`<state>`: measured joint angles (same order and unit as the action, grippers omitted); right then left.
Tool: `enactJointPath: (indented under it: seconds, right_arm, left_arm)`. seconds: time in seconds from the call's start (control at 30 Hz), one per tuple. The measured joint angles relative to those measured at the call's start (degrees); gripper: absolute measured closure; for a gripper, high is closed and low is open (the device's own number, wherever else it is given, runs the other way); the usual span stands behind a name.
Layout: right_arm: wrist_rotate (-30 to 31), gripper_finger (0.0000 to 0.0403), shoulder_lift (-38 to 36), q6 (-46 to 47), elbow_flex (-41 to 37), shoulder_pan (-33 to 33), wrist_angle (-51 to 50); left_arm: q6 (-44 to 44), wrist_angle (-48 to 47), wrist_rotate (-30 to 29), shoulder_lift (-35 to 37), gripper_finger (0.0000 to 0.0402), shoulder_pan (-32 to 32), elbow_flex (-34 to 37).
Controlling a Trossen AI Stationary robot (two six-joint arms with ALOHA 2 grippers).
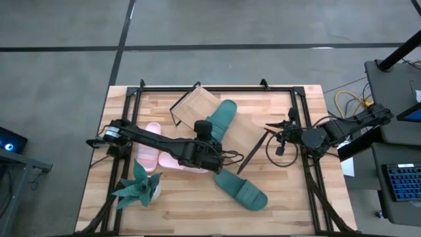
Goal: Pick and place slides into the shelf
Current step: Put the right green slide on the shelf
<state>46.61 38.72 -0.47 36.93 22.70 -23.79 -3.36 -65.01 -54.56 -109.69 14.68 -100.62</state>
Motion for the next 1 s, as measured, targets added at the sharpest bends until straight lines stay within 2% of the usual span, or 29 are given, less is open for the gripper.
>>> enactJointPath:
  seconds: [0.57,0.7,0.8,0.93,1.0]
  right_arm:
    - [0.01,0.0339,0.0,-0.07,0.0,0.0,0.0]
    - [0.02,0.0339,0.0,-0.23,0.0,0.0,0.0]
    - [0.11,0.0339,0.0,-1.27,0.0,0.01,0.0]
    - [3.96,0.0339,-0.02,-1.75,0.0,0.02,0.0]
    - [6.05,0.0339,-0.02,-1.77,0.0,-0.01,0.01]
  left_arm:
    - [-1.98,0.08,-4.62,0.13,0.04,0.66,-2.29]
    - [-2.06,0.13,-8.28,0.13,0.04,1.23,-2.8]
    - [-2.05,0.59,-8.82,0.13,0.04,1.73,-3.06]
    - [-4.04,3.6,-9.19,0.13,0.04,2.66,-3.13]
    - [-7.17,6.43,-11.63,0.13,0.04,3.21,-3.2]
